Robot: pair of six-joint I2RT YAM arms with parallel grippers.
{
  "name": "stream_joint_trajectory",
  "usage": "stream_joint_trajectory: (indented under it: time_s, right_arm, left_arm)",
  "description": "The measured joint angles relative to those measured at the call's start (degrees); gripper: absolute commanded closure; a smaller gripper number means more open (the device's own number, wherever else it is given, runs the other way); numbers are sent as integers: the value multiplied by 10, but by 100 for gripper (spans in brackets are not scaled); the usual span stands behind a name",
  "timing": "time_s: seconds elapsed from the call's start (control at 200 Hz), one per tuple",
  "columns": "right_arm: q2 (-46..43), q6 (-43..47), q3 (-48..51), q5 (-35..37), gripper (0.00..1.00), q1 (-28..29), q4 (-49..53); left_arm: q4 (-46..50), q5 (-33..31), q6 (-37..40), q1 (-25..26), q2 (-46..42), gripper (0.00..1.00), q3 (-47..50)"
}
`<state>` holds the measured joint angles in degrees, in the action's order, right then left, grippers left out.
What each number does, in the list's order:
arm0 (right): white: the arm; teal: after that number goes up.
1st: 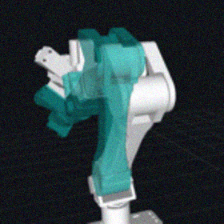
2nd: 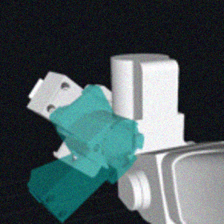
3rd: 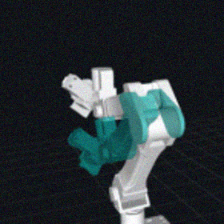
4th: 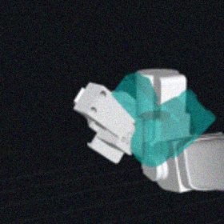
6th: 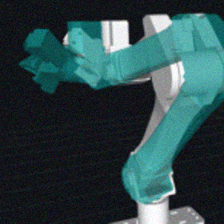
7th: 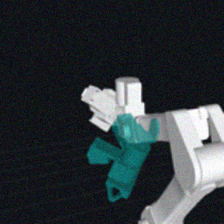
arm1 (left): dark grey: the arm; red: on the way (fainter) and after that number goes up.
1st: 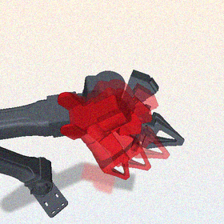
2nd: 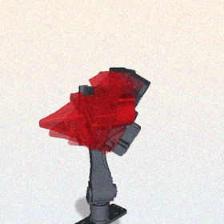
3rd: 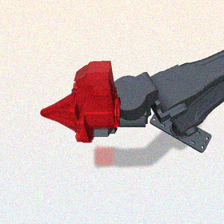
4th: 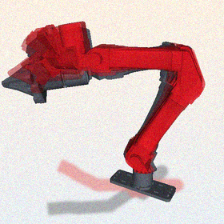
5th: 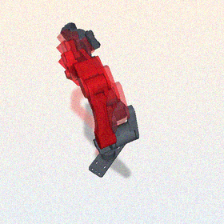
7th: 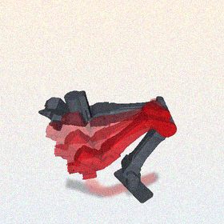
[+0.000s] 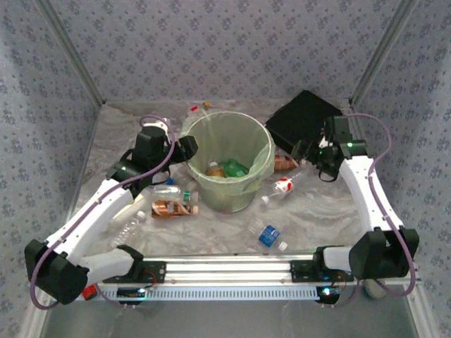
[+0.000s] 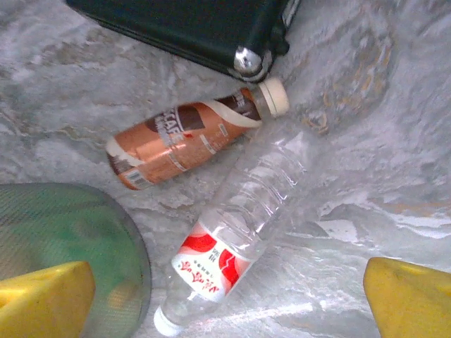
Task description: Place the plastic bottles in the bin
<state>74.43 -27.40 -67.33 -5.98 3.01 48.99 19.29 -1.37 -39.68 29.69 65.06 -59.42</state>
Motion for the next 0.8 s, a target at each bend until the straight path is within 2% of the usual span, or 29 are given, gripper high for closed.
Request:
stream_joint_trajectory:
  time_s: [0.18, 0.395, 0.8]
  right_arm:
    - [45, -67, 70, -18, 0, 9, -73]
    - [53, -167, 171, -20, 0, 27, -173]
    - [105, -244, 217, -17, 2, 49, -279]
  left_arm:
    - [0, 0, 0, 0, 0, 27, 0]
    - [0, 0, 0, 0, 0, 27, 0]
    - [-3, 0, -1, 0, 3, 27, 0]
